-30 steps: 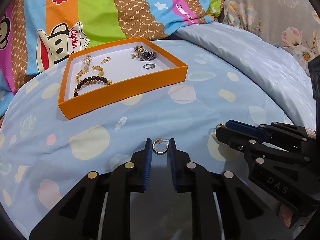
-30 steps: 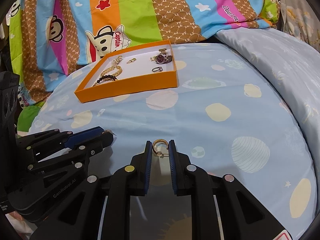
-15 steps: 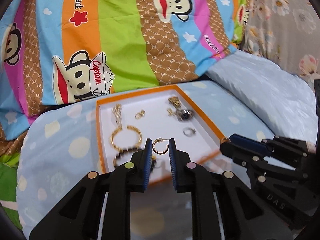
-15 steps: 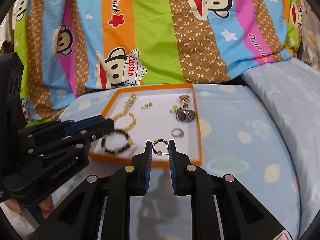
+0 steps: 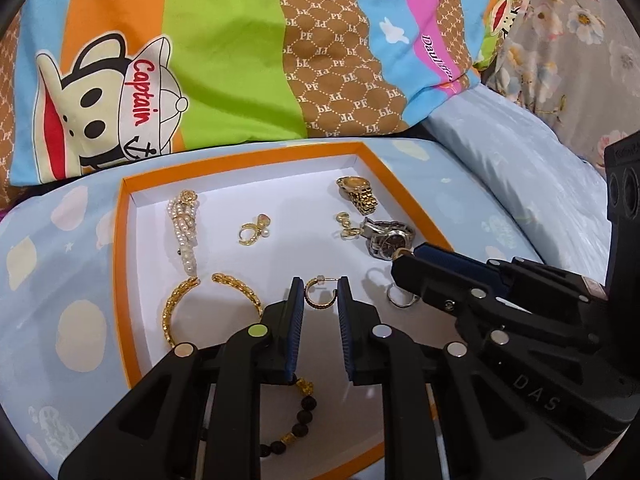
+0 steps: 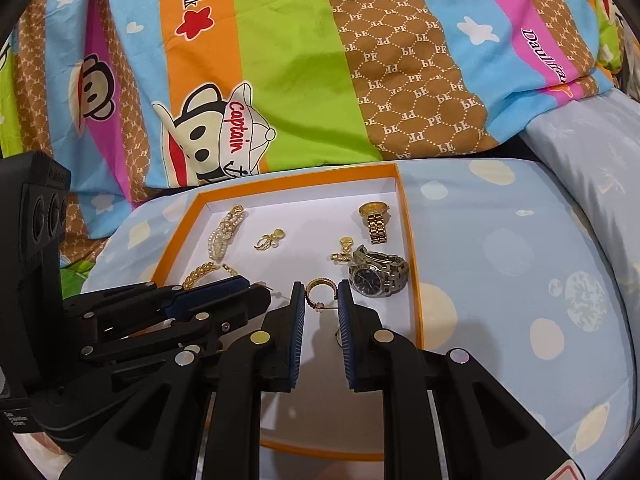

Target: Organize jewelry

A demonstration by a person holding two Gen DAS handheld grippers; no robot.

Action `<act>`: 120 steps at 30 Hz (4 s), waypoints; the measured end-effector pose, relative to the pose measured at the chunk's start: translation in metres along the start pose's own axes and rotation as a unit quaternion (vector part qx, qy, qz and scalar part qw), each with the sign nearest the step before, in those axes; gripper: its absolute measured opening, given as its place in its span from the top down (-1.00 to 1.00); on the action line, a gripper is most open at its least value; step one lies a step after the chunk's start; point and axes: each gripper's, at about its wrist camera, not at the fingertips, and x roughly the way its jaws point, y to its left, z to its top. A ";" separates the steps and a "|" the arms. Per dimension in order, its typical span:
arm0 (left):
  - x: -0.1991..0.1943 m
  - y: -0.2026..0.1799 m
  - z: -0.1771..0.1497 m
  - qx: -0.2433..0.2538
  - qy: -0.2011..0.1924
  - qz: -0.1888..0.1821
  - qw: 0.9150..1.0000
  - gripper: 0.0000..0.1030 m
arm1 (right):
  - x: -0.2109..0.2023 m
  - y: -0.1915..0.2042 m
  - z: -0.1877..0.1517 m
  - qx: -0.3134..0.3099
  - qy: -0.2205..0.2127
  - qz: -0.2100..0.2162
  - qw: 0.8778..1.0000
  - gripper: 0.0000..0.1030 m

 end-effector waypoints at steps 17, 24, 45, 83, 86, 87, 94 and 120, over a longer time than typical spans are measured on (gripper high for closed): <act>-0.031 0.034 0.004 -0.055 -0.067 0.079 0.993 0.34 | 0.026 0.023 -0.006 -0.045 0.030 0.007 0.999 0.69; -0.031 0.033 0.002 -0.051 -0.069 0.078 0.993 0.34 | 0.027 0.022 -0.010 -0.048 0.028 0.002 0.998 0.66; -0.073 -0.010 -0.059 -0.013 -0.104 0.147 0.983 0.34 | -0.062 0.030 -0.054 -0.044 -0.063 -0.090 0.993 0.48; -0.071 -0.039 -0.091 0.025 -0.118 0.204 0.971 0.21 | -0.068 0.036 -0.087 -0.054 -0.076 -0.102 0.990 0.28; -0.070 -0.039 -0.090 0.026 -0.117 0.208 0.971 0.21 | -0.068 0.037 -0.087 -0.054 -0.076 -0.104 0.990 0.27; -0.070 -0.039 -0.090 0.026 -0.117 0.209 0.971 0.21 | -0.068 0.037 -0.087 -0.054 -0.077 -0.105 0.990 0.27; -0.070 -0.040 -0.090 0.026 -0.117 0.210 0.970 0.21 | -0.068 0.039 -0.088 -0.058 -0.080 -0.113 0.989 0.27; -0.070 -0.039 -0.090 0.026 -0.117 0.210 0.970 0.20 | -0.068 0.039 -0.088 -0.058 -0.080 -0.113 0.989 0.27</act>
